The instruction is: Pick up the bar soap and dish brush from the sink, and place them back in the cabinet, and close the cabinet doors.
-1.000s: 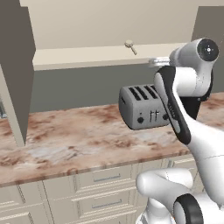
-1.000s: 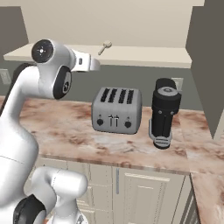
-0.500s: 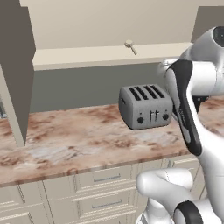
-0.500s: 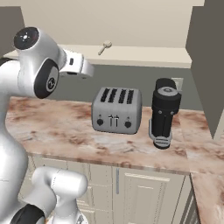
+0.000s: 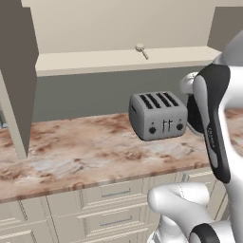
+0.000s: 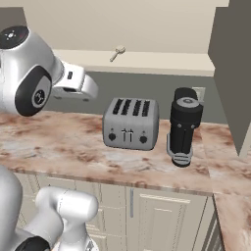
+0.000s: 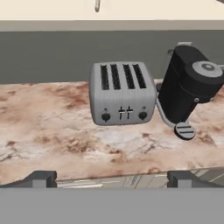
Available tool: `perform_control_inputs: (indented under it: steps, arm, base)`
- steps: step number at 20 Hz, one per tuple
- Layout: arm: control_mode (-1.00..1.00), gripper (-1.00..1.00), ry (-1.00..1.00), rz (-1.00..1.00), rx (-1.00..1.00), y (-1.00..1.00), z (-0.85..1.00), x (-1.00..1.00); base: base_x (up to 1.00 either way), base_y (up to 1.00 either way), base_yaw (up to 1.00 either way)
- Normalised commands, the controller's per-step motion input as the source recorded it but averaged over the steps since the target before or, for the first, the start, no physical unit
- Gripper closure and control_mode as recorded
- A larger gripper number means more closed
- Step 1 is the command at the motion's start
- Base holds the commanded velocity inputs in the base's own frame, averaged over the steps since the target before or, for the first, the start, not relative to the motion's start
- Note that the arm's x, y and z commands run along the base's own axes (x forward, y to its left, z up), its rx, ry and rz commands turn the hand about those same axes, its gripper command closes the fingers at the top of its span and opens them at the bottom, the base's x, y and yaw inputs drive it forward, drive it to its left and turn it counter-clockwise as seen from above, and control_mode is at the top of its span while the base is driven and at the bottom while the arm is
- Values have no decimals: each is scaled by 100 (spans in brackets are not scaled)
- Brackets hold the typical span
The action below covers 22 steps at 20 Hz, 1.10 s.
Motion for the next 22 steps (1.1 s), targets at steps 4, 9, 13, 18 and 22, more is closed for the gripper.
perform_control_inputs:
  steps: [4,9,13,18,22]
  arm:
    - [-100,-100,1,0,0,0,-36,-32]
    - [-100,-100,0,0,0,0,-40,-9]
    - [-100,-100,0,0,0,0,-23,-6]
    - [-100,-100,1,0,0,0,-11,-6]
    - [100,-100,1,0,0,0,-1,-8]
  base:
    - [0,0,0]
    - [0,0,0]
    - [0,0,0]
    - [0,0,0]
    - [-20,0,0]
